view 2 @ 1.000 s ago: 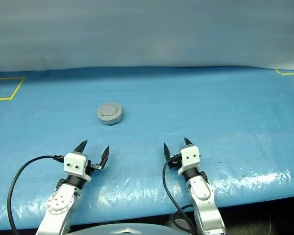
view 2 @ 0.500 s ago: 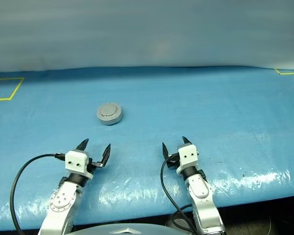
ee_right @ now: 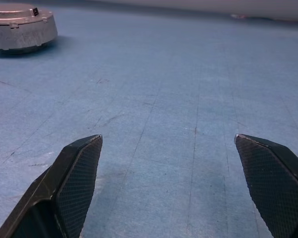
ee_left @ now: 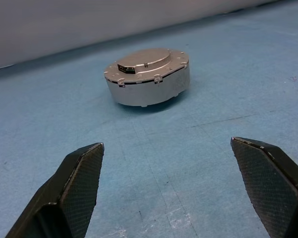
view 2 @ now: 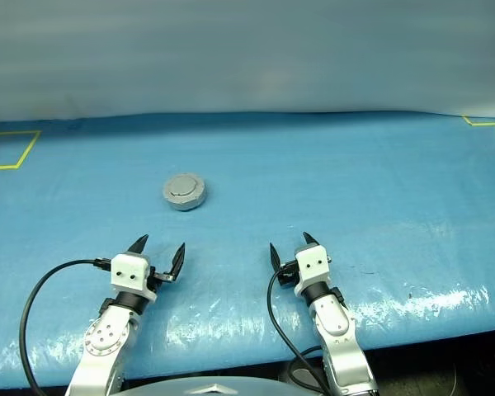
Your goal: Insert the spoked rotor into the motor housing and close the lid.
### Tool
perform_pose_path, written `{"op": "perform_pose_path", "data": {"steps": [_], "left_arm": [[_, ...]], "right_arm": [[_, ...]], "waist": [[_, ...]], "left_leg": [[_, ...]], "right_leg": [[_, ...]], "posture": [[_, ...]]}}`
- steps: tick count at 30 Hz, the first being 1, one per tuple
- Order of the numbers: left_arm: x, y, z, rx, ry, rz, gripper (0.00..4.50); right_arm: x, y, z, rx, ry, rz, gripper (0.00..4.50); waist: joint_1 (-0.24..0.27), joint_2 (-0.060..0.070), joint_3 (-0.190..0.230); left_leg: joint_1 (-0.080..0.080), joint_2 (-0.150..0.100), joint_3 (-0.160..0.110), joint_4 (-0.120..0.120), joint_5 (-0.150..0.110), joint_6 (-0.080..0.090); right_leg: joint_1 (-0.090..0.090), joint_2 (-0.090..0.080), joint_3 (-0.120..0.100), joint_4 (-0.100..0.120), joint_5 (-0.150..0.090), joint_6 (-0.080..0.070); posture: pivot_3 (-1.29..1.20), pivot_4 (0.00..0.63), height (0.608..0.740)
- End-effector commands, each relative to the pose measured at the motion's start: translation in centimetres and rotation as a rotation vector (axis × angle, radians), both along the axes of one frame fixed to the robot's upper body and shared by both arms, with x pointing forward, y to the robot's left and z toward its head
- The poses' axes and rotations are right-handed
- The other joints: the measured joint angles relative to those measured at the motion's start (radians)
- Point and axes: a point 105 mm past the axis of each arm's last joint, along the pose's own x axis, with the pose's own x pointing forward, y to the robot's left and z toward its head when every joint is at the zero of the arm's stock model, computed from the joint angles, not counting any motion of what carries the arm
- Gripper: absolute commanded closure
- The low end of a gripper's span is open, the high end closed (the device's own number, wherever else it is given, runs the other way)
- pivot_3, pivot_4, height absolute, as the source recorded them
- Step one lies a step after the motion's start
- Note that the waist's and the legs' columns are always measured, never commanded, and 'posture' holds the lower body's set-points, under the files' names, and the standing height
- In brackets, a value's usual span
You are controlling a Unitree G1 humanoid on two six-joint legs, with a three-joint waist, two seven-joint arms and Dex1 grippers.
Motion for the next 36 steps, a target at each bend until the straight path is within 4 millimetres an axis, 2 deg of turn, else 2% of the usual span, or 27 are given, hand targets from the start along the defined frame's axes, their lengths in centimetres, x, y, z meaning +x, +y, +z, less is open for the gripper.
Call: {"op": "perform_pose_path", "data": {"steps": [1,13,19,36], "left_arm": [[0.3,0.3,0.5,0.008,-0.028,0.011,0.03],[1.0,0.1,1.2,-0.014,-0.061,-0.01,0.03],[1.3,0.3,1.7,-0.001,-0.075,-0.018,0.03],[1.3,-0.1,1.7,-0.014,-0.068,-0.044,0.03]], "right_arm": [[0.3,0.3,1.1,0.007,-0.049,0.01,0.0],[0.3,0.4,1.4,0.031,-0.059,-0.004,0.0],[0.6,-0.3,1.7,0.014,-0.069,-0.008,0.0],[0.6,-0.6,1.7,-0.013,-0.066,0.002,0.0]], "waist": [[0.0,0.0,0.0],[0.0,0.0,0.0],[0.0,0.0,0.0],[0.0,0.0,0.0]], "left_leg": [[0.0,0.0,0.0,0.0,0.0,0.0],[0.0,0.0,0.0,0.0,0.0,0.0],[0.0,0.0,0.0,0.0,0.0,0.0],[0.001,0.0,0.0,0.0,0.0,0.0]], "right_leg": [[0.0,0.0,0.0,0.0,0.0,0.0],[0.0,0.0,0.0,0.0,0.0,0.0],[0.0,0.0,0.0,0.0,0.0,0.0],[0.001,0.0,0.0,0.0,0.0,0.0]], "posture": [[0.0,0.15,0.74],[0.0,0.15,0.74],[0.0,0.15,0.74],[0.0,0.15,0.74]]}}
